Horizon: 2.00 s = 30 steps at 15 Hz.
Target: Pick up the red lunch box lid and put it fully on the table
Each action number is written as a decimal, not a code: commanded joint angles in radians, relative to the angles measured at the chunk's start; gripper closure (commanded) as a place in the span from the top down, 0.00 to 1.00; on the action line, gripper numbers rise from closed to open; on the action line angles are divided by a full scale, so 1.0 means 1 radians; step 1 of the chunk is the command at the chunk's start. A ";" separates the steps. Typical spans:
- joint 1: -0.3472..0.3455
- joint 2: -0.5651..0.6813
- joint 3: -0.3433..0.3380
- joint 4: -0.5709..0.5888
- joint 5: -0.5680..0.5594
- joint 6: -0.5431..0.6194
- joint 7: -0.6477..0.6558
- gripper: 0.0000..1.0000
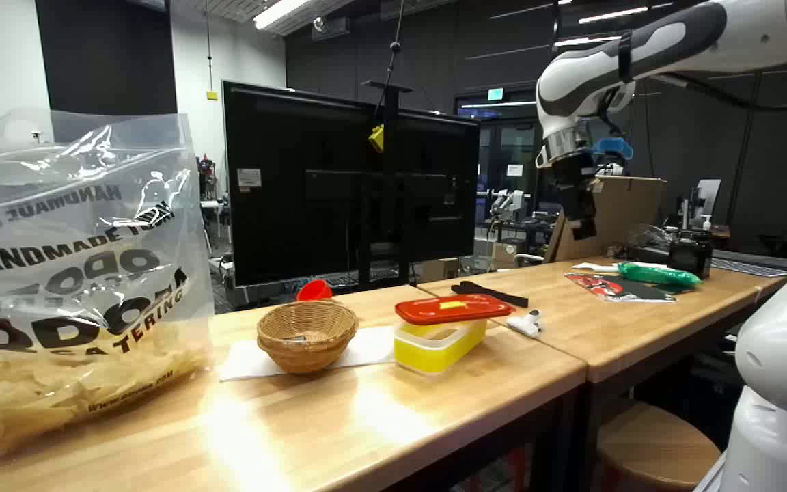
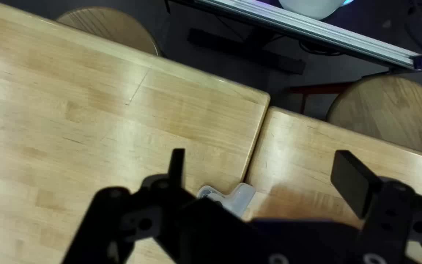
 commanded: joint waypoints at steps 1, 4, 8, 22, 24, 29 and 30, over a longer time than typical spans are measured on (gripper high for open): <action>-0.001 0.001 0.001 0.003 0.001 -0.002 -0.001 1.00; 0.005 0.003 -0.029 -0.001 0.009 0.034 -0.091 1.00; -0.010 0.038 -0.056 0.009 0.035 0.080 -0.086 1.00; 0.005 0.083 -0.048 -0.116 0.495 0.508 -0.001 1.00; 0.001 0.065 -0.050 -0.174 0.603 0.538 0.013 1.00; -0.026 0.010 -0.026 -0.280 0.662 0.566 0.104 1.00; -0.030 -0.005 -0.023 -0.295 0.652 0.555 0.129 1.00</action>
